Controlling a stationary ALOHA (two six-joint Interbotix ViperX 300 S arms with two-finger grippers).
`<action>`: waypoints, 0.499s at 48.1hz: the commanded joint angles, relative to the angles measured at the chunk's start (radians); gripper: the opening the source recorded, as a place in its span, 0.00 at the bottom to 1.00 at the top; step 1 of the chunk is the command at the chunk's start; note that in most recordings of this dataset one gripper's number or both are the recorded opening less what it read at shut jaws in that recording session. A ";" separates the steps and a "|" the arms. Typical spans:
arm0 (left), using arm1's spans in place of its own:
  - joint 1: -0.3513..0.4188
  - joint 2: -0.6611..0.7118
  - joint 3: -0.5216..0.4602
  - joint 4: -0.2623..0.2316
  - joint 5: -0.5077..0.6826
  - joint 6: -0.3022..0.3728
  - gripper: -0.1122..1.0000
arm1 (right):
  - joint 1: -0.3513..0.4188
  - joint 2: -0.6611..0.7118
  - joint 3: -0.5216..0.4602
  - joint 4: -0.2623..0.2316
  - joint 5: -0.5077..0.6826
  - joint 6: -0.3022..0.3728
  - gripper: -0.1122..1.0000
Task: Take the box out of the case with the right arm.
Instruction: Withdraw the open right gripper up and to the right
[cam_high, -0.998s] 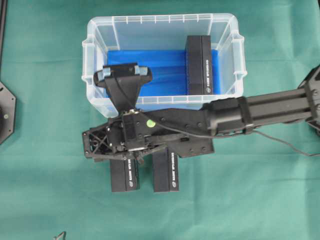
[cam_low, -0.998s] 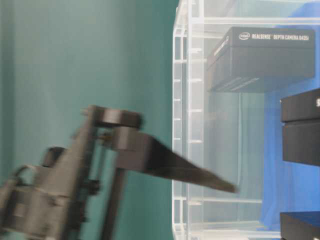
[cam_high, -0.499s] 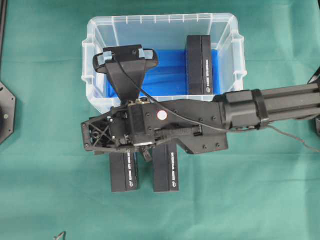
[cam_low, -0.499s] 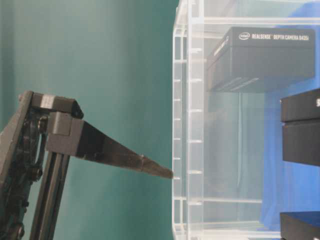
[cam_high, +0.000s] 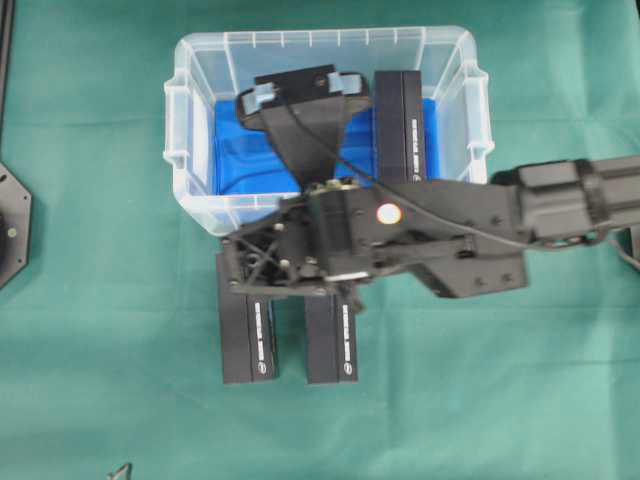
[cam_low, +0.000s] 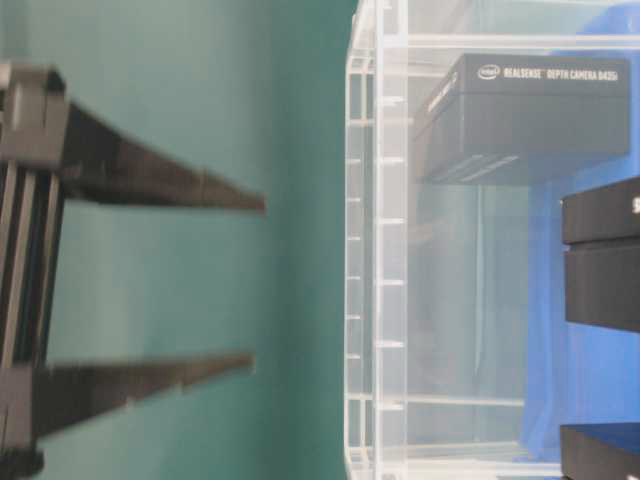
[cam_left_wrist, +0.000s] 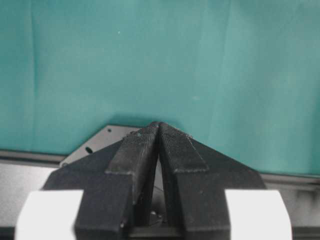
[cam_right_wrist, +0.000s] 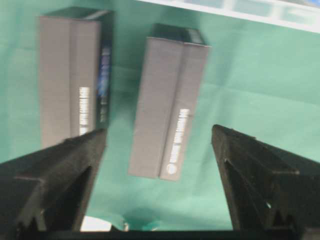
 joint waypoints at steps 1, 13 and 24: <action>0.002 0.006 -0.025 0.000 -0.005 -0.002 0.10 | 0.009 -0.098 0.067 -0.003 -0.029 0.005 0.86; 0.002 0.006 -0.025 0.002 -0.008 0.000 0.10 | 0.037 -0.278 0.331 -0.003 -0.081 0.069 0.86; 0.000 0.008 -0.025 0.002 -0.008 -0.002 0.10 | 0.080 -0.465 0.571 -0.003 -0.100 0.143 0.86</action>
